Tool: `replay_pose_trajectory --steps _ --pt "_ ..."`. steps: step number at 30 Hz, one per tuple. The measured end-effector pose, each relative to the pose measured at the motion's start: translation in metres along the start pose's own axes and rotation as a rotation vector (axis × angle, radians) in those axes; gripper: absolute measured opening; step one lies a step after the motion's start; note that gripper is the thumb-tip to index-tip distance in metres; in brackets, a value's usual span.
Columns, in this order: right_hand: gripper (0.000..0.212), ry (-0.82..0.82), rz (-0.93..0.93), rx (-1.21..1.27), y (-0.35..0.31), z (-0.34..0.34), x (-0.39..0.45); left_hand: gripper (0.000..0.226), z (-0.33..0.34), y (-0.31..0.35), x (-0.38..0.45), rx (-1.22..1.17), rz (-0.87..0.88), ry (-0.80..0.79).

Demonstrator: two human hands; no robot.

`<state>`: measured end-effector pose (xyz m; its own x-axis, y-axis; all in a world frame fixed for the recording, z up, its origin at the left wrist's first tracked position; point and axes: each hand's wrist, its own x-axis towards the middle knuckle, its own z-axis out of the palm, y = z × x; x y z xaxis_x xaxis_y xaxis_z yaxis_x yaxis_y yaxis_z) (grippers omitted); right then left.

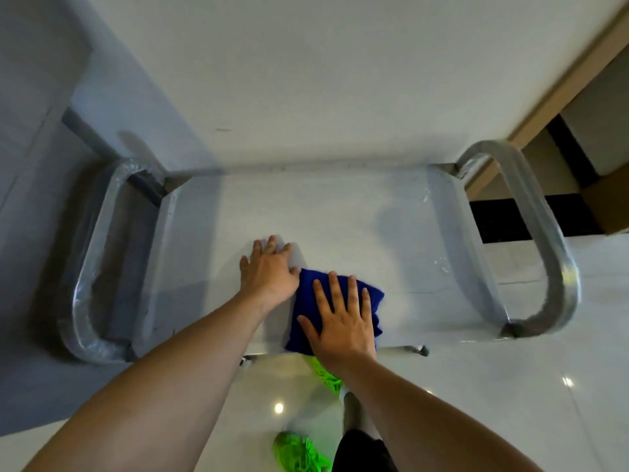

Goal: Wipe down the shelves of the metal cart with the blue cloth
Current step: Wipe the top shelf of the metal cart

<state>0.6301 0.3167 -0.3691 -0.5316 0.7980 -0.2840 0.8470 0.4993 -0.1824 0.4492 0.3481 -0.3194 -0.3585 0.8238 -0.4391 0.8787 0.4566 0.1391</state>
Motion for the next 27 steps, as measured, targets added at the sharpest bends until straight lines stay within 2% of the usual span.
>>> replay_pose_trajectory --steps 6,11,21,27 --pt "0.078 0.013 0.070 -0.007 0.033 0.000 -0.002 0.067 0.012 0.015 0.000 -0.026 0.017 0.040" --pt "0.080 0.038 0.089 -0.019 0.041 -0.009 0.027 0.061 0.015 0.012 0.015 0.003 0.051 0.139" --pt "0.083 0.070 0.111 -0.033 0.085 -0.049 0.146 0.060 0.004 0.045 0.074 -0.017 0.052 0.111" --pt "0.084 0.104 0.117 -0.031 0.120 -0.072 0.207 0.062 -0.001 0.072 0.106 -0.042 0.079 0.039"
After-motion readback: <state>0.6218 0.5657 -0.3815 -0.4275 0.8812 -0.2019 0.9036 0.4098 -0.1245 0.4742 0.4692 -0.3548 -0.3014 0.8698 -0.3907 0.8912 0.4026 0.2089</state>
